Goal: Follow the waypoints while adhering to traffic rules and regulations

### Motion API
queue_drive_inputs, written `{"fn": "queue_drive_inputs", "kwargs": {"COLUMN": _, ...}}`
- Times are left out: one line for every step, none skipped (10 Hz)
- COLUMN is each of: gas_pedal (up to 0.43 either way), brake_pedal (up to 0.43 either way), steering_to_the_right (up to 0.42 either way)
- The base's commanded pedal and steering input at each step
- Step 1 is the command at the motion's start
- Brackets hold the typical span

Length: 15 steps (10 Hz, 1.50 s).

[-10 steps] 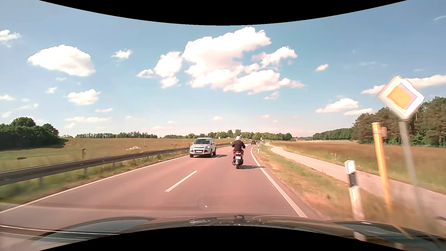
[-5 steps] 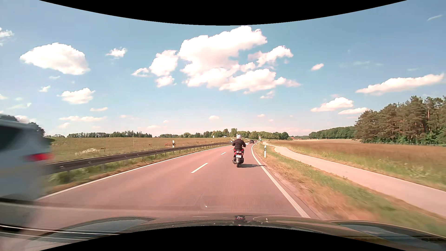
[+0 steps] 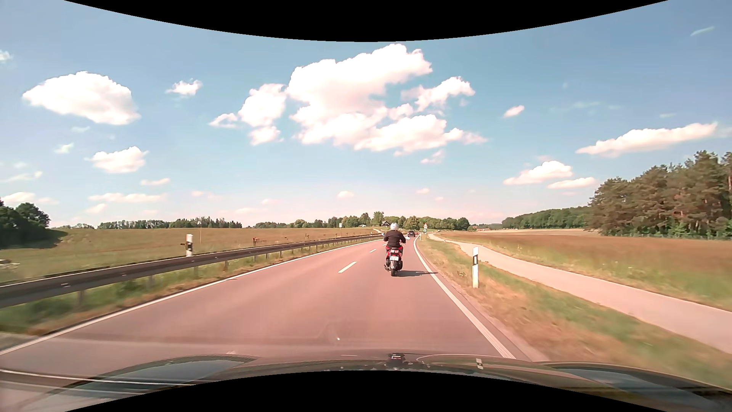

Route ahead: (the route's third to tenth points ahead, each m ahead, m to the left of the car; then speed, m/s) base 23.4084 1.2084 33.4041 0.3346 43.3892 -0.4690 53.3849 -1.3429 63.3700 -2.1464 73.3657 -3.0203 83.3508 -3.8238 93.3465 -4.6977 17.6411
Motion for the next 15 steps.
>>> {"fn": "queue_drive_inputs", "kwargs": {"gas_pedal": 0.177, "brake_pedal": 0.012, "steering_to_the_right": 0.010}}
{"fn": "queue_drive_inputs", "kwargs": {"gas_pedal": 0.189, "brake_pedal": 0.012, "steering_to_the_right": 0.017}}
{"fn": "queue_drive_inputs", "kwargs": {"gas_pedal": 0.197, "brake_pedal": 0.012, "steering_to_the_right": 0.017}}
{"fn": "queue_drive_inputs", "kwargs": {"gas_pedal": 0.197, "brake_pedal": 0.012, "steering_to_the_right": 0.017}}
{"fn": "queue_drive_inputs", "kwargs": {"gas_pedal": 0.197, "brake_pedal": 0.012, "steering_to_the_right": 0.017}}
{"fn": "queue_drive_inputs", "kwargs": {"gas_pedal": 0.197, "brake_pedal": 0.006, "steering_to_the_right": 0.016}}
{"fn": "queue_drive_inputs", "kwargs": {"gas_pedal": 0.209, "brake_pedal": 0.012, "steering_to_the_right": 0.015}}
{"fn": "queue_drive_inputs", "kwargs": {"gas_pedal": 0.209, "brake_pedal": 0.012, "steering_to_the_right": 0.014}}
{"fn": "queue_drive_inputs", "kwargs": {"gas_pedal": 0.220, "brake_pedal": 0.012, "steering_to_the_right": 0.014}}
{"fn": "queue_drive_inputs", "kwargs": {"gas_pedal": 0.240, "brake_pedal": 0.006, "steering_to_the_right": 0.013}}
{"fn": "queue_drive_inputs", "kwargs": {"gas_pedal": 0.240, "brake_pedal": 0.012, "steering_to_the_right": 0.012}}
{"fn": "queue_drive_inputs", "kwargs": {"gas_pedal": 0.248, "brake_pedal": 0.012, "steering_to_the_right": 0.011}}
{"fn": "queue_drive_inputs", "kwargs": {"gas_pedal": 0.248, "brake_pedal": 0.006, "steering_to_the_right": 0.011}}
{"fn": "queue_drive_inputs", "kwargs": {"gas_pedal": 0.248, "brake_pedal": 0.012, "steering_to_the_right": 0.010}}
{"fn": "queue_drive_inputs", "kwargs": {"gas_pedal": 0.248, "brake_pedal": 0.012, "steering_to_the_right": 0.010}}
